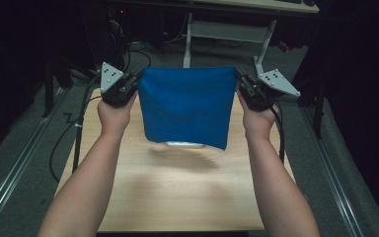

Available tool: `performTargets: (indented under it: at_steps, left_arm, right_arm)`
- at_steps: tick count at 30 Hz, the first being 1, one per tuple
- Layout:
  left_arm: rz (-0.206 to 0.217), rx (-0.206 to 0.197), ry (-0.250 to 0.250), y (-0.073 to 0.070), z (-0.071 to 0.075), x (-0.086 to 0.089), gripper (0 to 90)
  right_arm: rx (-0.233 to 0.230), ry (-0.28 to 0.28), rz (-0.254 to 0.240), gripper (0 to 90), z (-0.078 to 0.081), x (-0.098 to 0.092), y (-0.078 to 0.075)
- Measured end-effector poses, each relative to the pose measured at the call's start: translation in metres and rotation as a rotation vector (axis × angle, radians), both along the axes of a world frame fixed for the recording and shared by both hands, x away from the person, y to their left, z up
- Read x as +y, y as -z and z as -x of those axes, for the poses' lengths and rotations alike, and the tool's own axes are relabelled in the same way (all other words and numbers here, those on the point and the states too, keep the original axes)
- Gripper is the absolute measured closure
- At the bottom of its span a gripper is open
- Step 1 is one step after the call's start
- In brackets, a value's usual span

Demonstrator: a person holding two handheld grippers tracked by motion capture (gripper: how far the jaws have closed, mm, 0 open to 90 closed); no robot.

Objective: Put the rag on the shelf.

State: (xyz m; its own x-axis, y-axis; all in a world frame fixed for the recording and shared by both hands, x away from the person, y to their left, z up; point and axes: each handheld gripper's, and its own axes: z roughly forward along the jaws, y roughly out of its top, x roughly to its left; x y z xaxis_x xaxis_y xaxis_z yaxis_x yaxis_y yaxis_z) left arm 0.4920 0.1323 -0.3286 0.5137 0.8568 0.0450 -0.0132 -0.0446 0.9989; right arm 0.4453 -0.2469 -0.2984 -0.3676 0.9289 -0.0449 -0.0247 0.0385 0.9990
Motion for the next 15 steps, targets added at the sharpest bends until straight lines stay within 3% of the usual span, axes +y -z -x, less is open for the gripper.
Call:
performTargets:
  at_steps: [5, 10, 11, 13, 15]
  left_arm:
    - [-0.016, 0.022, -0.009, 0.009, -0.018, -0.001, 87.7]
    - [-0.022, 0.108, -0.022, 0.027, -0.037, -0.001, 87.6]
    - [-0.022, 0.108, -0.022, 0.027, -0.037, -0.001, 87.6]
    - [-0.043, 0.162, -0.016, 0.04, -0.045, -0.003, 87.5]
    - [-0.047, 0.177, -0.01, 0.045, -0.046, -0.003, 87.4]
  right_arm:
    - [0.057, 0.024, 0.005, 89.2, -0.03, -0.003, 0.012]
    - [0.125, 0.039, 0.039, 89.3, -0.054, 0.0, 0.028]
    - [0.136, 0.043, 0.043, 89.2, -0.057, 0.001, 0.032]
    - [0.156, 0.052, 0.057, 89.2, -0.061, 0.002, 0.039]
    - [0.166, 0.055, 0.066, 89.2, -0.062, 0.002, 0.043]
